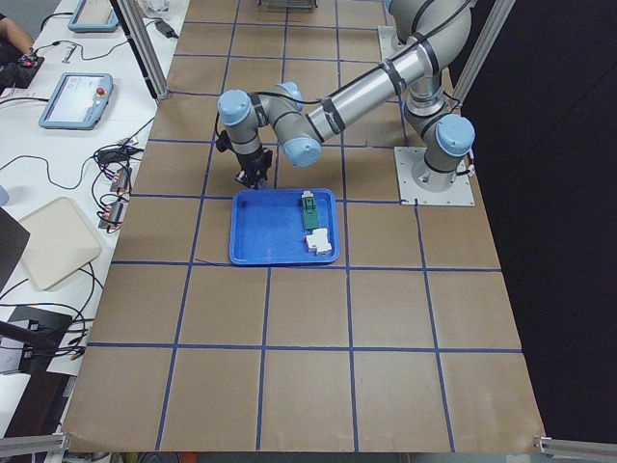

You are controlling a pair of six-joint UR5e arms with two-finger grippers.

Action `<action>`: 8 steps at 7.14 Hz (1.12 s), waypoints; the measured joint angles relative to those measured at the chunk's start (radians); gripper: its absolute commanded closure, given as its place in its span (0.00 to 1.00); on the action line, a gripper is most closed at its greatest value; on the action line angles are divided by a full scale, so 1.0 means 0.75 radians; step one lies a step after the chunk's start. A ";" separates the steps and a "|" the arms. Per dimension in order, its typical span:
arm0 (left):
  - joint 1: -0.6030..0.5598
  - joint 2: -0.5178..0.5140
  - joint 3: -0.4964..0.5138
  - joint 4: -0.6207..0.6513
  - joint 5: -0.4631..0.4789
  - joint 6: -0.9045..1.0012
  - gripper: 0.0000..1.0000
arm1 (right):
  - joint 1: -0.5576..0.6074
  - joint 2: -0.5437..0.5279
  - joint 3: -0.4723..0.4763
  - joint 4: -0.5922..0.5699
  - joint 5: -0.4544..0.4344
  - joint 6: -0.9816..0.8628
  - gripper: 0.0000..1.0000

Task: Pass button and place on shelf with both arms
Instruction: 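Grasp the red push button with the left gripper and lift it toward the center, then carry the button toward the right gripper while the right gripper approaches it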

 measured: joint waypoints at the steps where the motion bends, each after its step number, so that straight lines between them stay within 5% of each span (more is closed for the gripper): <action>1: -0.068 0.026 0.048 -0.090 -0.130 0.085 1.00 | -0.007 0.001 -0.001 0.002 -0.001 -0.003 0.00; 4: -0.365 0.105 0.093 -0.160 -0.467 0.170 1.00 | -0.084 0.003 0.001 0.003 0.123 -0.293 0.00; 8: -0.659 0.112 0.107 -0.028 -0.875 0.151 1.00 | -0.284 -0.004 0.005 0.081 0.252 -1.148 0.00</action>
